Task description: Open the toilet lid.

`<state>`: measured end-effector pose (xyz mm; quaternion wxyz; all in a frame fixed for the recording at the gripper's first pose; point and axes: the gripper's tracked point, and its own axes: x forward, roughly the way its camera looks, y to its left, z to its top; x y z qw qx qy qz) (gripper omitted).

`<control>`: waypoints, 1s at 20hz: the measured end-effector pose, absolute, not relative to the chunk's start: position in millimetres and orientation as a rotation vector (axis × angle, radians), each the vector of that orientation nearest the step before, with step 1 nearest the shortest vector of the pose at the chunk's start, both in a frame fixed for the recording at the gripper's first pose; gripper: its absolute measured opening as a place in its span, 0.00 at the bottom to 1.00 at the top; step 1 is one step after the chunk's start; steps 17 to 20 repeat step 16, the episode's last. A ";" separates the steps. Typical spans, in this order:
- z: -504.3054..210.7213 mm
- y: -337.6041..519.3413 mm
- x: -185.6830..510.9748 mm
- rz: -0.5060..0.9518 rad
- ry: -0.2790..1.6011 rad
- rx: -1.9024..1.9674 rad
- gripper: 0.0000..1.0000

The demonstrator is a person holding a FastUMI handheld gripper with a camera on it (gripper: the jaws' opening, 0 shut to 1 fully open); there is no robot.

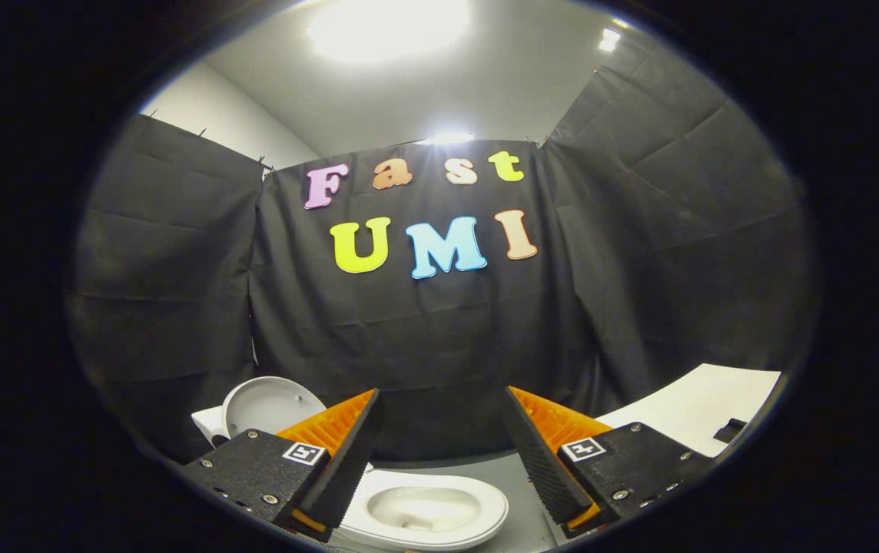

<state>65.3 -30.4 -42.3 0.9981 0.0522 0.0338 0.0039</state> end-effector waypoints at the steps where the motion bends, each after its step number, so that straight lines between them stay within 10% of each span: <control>1: -46.2 -31.7 68.4 0.011 0.075 0.087 0.96; 20: -81.9 -14.0 67.9 0.067 0.161 0.064 0.96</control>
